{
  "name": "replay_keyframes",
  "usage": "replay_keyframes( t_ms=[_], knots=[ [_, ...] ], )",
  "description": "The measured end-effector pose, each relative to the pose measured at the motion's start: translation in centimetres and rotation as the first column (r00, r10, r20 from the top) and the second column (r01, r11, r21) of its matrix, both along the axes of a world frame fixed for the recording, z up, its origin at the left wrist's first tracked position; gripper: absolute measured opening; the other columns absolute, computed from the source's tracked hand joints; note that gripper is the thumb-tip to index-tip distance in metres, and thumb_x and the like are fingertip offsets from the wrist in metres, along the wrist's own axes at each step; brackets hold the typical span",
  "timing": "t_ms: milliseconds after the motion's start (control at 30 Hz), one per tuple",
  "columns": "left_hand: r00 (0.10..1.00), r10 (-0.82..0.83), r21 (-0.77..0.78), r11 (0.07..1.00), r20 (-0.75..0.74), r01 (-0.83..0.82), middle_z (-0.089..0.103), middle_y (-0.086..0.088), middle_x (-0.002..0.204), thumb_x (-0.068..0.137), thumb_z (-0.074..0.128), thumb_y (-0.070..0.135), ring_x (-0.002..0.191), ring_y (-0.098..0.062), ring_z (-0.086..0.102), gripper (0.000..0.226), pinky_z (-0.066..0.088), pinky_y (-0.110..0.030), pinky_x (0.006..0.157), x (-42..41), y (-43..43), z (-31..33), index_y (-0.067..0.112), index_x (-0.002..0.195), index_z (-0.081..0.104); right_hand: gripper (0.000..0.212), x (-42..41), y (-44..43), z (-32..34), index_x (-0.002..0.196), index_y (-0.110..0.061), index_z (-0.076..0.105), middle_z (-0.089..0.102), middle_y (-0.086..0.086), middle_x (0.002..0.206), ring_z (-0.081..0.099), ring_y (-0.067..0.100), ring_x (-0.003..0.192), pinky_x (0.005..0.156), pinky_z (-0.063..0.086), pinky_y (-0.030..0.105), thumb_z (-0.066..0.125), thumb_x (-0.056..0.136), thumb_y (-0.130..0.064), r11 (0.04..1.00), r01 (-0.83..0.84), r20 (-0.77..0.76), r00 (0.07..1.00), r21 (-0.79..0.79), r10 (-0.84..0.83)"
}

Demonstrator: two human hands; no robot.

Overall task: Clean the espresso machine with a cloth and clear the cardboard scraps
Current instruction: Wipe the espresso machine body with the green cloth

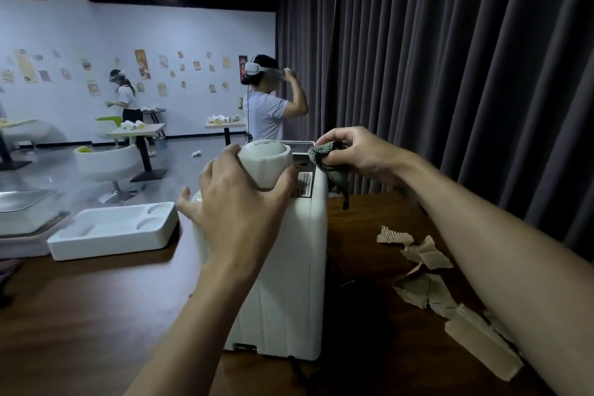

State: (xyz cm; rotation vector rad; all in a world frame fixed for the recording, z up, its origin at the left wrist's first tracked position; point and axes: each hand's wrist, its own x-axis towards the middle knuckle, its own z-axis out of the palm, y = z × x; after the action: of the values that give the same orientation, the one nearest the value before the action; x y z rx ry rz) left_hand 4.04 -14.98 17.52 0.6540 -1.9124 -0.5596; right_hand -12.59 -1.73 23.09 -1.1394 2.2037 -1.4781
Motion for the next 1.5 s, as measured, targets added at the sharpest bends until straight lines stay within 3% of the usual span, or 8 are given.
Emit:
replay_keyframes(
  t_ms=[333, 600, 733, 900, 1100, 1233, 1333, 1500],
  knots=[
    [0.980, -0.183, 0.110, 0.975, -0.084, 0.191, 0.072, 0.009, 0.112, 0.062, 0.068, 0.070, 0.114, -0.014, 0.062, 0.074, 0.032, -0.053, 0.114, 1.0, -3.0, 0.3, 0.034, 0.126, 0.062, 0.030, 1.5, 0.0, -0.8, 0.112, -0.002, 0.064, 0.067, 0.013, 0.099, 0.067, 0.018, 0.087, 0.068, 0.056, 0.023, 0.066, 0.083, 0.006, 0.988, 0.032, 0.084, 0.996, -0.151, -0.019],
    [0.765, -0.635, 0.259, 0.726, -0.105, 0.638, 0.071, 0.000, 0.122, 0.068, 0.089, 0.044, 0.097, -0.006, 0.072, 0.081, 0.060, -0.033, 0.086, 2.8, -7.4, 1.5, 0.018, 0.139, 0.058, 0.028, 5.5, 4.2, -1.8, 0.105, -0.011, 0.068, 0.071, 0.009, 0.103, 0.069, 0.018, 0.089, 0.071, 0.059, 0.028, 0.063, 0.083, 0.005, 0.955, 0.111, 0.249, 0.968, -0.275, -0.041],
    [0.859, -0.507, 0.169, 0.855, 0.075, 0.490, 0.058, -0.001, 0.136, 0.064, 0.079, 0.065, 0.115, -0.011, 0.061, 0.098, 0.053, -0.038, 0.099, 3.4, -5.9, 1.4, 0.035, 0.149, 0.040, 0.028, 6.1, 4.2, -1.7, 0.108, -0.008, 0.066, 0.072, 0.011, 0.099, 0.069, 0.021, 0.088, 0.084, 0.055, 0.038, 0.063, 0.083, 0.004, 0.942, 0.146, 0.305, 0.951, -0.303, -0.049],
    [0.815, -0.557, 0.230, 0.781, -0.163, 0.580, 0.071, 0.001, 0.116, 0.063, 0.084, 0.048, 0.108, -0.016, 0.069, 0.084, 0.057, -0.046, 0.095, 2.9, -6.4, 0.5, 0.024, 0.139, 0.056, 0.023, 7.8, 4.2, -1.6, 0.099, -0.010, 0.067, 0.073, 0.006, 0.088, 0.070, 0.015, 0.079, 0.068, 0.059, 0.027, 0.062, 0.084, 0.007, 0.918, 0.172, 0.303, 0.951, -0.356, -0.061],
    [0.675, -0.706, 0.298, 0.611, -0.216, 0.734, 0.074, -0.002, 0.117, 0.075, 0.084, 0.027, 0.116, -0.023, 0.068, 0.071, 0.054, -0.040, 0.101, 2.9, -8.4, 0.5, 0.017, 0.139, 0.056, 0.023, 10.5, 5.4, -2.7, 0.099, -0.011, 0.070, 0.072, 0.012, 0.093, 0.070, 0.022, 0.084, 0.076, 0.059, 0.038, 0.068, 0.081, 0.004, 0.913, 0.172, 0.161, 0.980, -0.370, -0.119],
    [0.746, -0.659, 0.180, 0.725, -0.102, 0.665, 0.064, 0.006, 0.132, 0.078, 0.077, 0.046, 0.131, -0.010, 0.054, 0.058, 0.043, -0.045, 0.112, 3.9, -8.1, 0.5, 0.041, 0.132, 0.056, 0.025, 11.2, 5.1, -4.4, 0.101, -0.016, 0.071, 0.072, 0.007, 0.098, 0.070, 0.014, 0.090, 0.074, 0.058, 0.028, 0.073, 0.081, -0.003, 0.878, 0.231, 0.010, 0.968, -0.418, -0.249],
    [0.797, -0.604, 0.068, 0.794, -0.018, 0.604, 0.058, 0.007, 0.125, 0.084, 0.067, 0.045, 0.125, -0.006, 0.052, 0.045, 0.048, -0.035, 0.098, 5.4, -6.8, -0.4, 0.037, 0.126, 0.053, 0.030, 11.3, 4.3, -6.6, 0.104, -0.020, 0.070, 0.057, 0.002, 0.114, 0.056, 0.008, 0.103, 0.092, 0.048, 0.018, 0.077, 0.076, -0.010, 0.825, 0.354, -0.291, 0.813, -0.440, -0.504],
    [0.809, -0.588, -0.002, 0.809, -0.016, 0.588, 0.061, 0.002, 0.116, 0.084, 0.061, 0.052, 0.106, -0.002, 0.059, 0.017, 0.044, -0.014, 0.085, 6.3, -5.3, -2.3, 0.039, 0.095, 0.060, 0.042, 12.2, 3.1, -9.5, 0.108, -0.006, 0.058, 0.050, 0.008, 0.110, 0.044, 0.006, 0.099, 0.081, 0.033, 0.001, 0.074, 0.071, 0.001, 0.781, 0.380, -0.539, 0.572, -0.495, -0.619]
  ],
)
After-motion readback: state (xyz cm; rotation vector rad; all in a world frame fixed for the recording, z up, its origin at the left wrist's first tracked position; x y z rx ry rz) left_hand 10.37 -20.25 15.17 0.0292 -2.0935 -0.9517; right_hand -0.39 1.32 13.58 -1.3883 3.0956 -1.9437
